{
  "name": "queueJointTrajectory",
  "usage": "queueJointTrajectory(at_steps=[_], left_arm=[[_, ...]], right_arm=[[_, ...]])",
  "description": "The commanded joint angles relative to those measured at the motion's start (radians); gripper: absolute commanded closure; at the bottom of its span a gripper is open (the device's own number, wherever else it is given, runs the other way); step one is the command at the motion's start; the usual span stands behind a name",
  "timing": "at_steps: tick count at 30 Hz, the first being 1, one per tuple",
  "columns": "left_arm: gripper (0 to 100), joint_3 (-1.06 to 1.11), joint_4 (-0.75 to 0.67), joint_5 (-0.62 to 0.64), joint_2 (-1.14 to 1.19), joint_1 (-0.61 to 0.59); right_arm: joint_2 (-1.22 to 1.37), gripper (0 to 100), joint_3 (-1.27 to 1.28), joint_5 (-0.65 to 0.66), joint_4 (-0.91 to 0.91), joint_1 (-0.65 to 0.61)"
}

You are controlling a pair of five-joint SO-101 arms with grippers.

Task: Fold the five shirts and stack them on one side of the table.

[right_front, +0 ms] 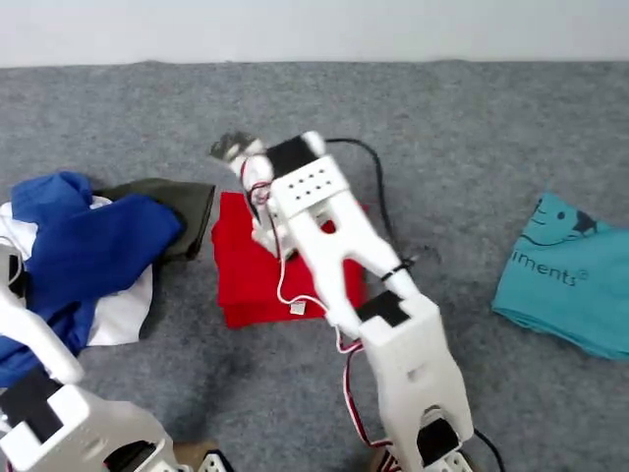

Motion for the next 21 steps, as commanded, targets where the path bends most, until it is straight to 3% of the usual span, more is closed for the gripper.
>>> queueJointTrajectory(at_steps=[1, 9, 15, 21], left_arm=[[98, -0.008, -0.015, -0.003, -0.051, -0.008], [98, -0.008, -0.015, -0.003, -0.051, -0.003], [98, -0.008, -0.015, -0.003, -0.051, -0.003], [98, -0.008, -0.015, -0.002, -0.051, -0.002]], right_arm=[[0.022, 98.9, -0.049, -0.009, 0.042, -0.094], [0.016, 98.9, -0.055, 0.072, 0.042, -0.185], [-0.148, 98.9, -0.020, 0.063, 0.045, -0.053], [-0.317, 98.9, 0.282, 0.063, 0.045, 0.050]])
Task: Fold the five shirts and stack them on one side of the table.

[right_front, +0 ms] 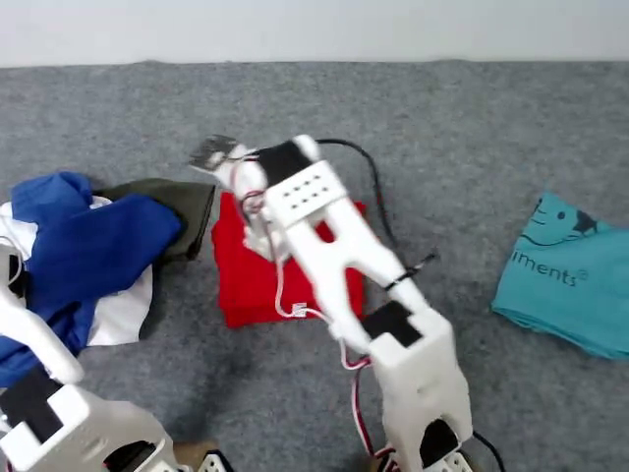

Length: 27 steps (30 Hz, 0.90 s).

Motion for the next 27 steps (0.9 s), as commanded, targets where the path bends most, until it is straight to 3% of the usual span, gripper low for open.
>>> queueJointTrajectory(at_steps=[1, 11, 19, 27], left_arm=[[98, -0.008, -0.015, -0.002, -0.051, -0.002], [98, -0.007, -0.015, -0.002, -0.051, -0.002], [98, -0.005, -0.012, -0.002, -0.049, -0.003], [98, -0.005, -0.014, -0.002, -0.049, -0.003]], right_arm=[[-0.150, 98.9, 0.176, 0.003, 0.044, 0.062], [-0.124, 98.9, 0.443, 0.002, -0.054, 0.214], [0.022, 98.9, 0.462, 0.000, -0.062, 0.079], [-0.120, 98.9, 0.305, 0.002, 0.044, 0.068]])
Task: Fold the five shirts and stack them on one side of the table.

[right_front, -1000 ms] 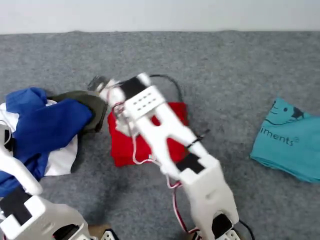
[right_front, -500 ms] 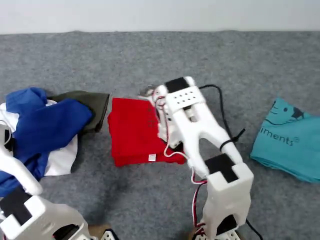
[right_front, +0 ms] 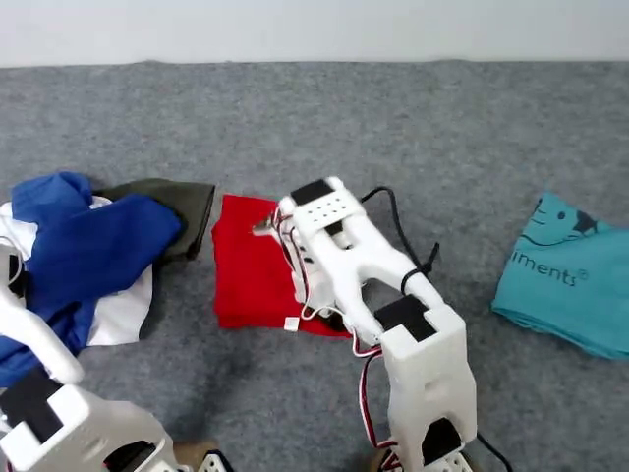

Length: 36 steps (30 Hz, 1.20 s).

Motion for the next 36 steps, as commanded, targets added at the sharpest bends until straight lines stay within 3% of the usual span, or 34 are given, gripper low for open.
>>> queueJointTrajectory(at_steps=[1, 7, 17, 23, 28, 36], left_arm=[[98, -0.005, -0.014, -0.002, -0.049, -0.003], [98, -0.005, -0.014, -0.002, -0.049, -0.003], [98, -0.005, -0.011, -0.002, -0.049, -0.003], [98, -0.005, -0.011, -0.002, -0.051, -0.003], [98, -0.005, -0.009, -0.002, -0.058, -0.003], [98, -0.007, -0.011, -0.002, -0.058, -0.006]], right_arm=[[-0.156, 98.9, -0.138, 0.003, 0.048, -0.005], [-0.232, 98.9, -0.245, 0.009, -0.022, -0.033], [0.090, 98.9, -0.261, 0.003, -0.096, -0.088], [0.237, 98.9, -0.451, 0.003, -0.097, -0.143], [0.240, 98.9, -0.628, 0.003, 0.053, -0.136], [0.073, 99.0, -0.582, -0.129, 0.050, -0.061]])
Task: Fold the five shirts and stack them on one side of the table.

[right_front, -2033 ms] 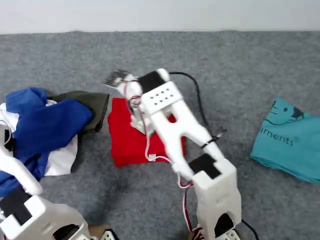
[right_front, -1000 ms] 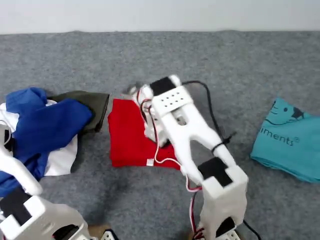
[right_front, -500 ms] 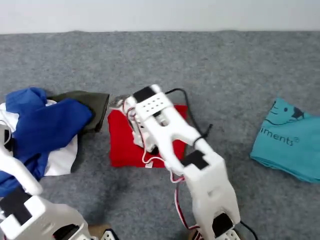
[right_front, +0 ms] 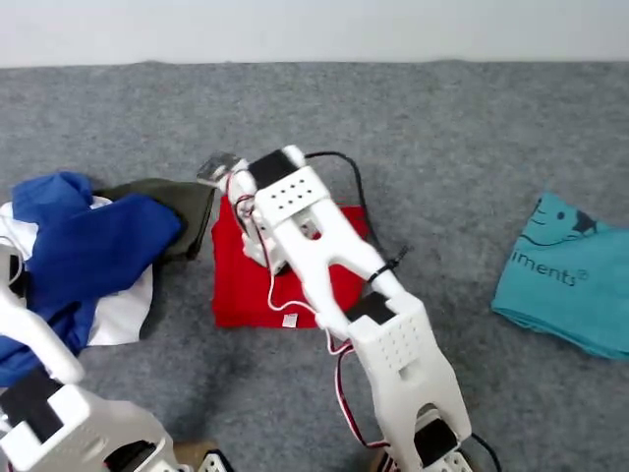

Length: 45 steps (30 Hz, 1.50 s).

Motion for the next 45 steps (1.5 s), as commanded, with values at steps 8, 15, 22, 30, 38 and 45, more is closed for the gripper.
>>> queueJointTrajectory(at_steps=[8, 15, 22, 30, 38, 45], left_arm=[[98, -0.005, -0.014, -0.002, -0.051, -0.002], [98, -0.005, -0.009, -0.002, -0.049, -0.003], [98, -0.005, -0.008, -0.002, -0.051, -0.008], [98, -0.004, 0.006, -0.002, -0.051, -0.006], [98, -0.004, 0.006, -0.002, -0.051, -0.006], [98, -0.004, 0.006, -0.002, -0.051, -0.005]], right_arm=[[-0.308, 93.6, 0.344, -0.207, 0.044, 0.088], [-0.277, 62.0, 0.425, -0.376, 0.022, 0.111], [-0.105, 61.6, 0.414, -0.379, -0.018, 0.108], [0.094, 67.8, 0.276, -0.376, -0.005, 0.073], [0.163, 97.5, 0.222, -0.176, 0.039, 0.093], [0.070, 98.7, 0.224, -0.107, 0.042, 0.208]])
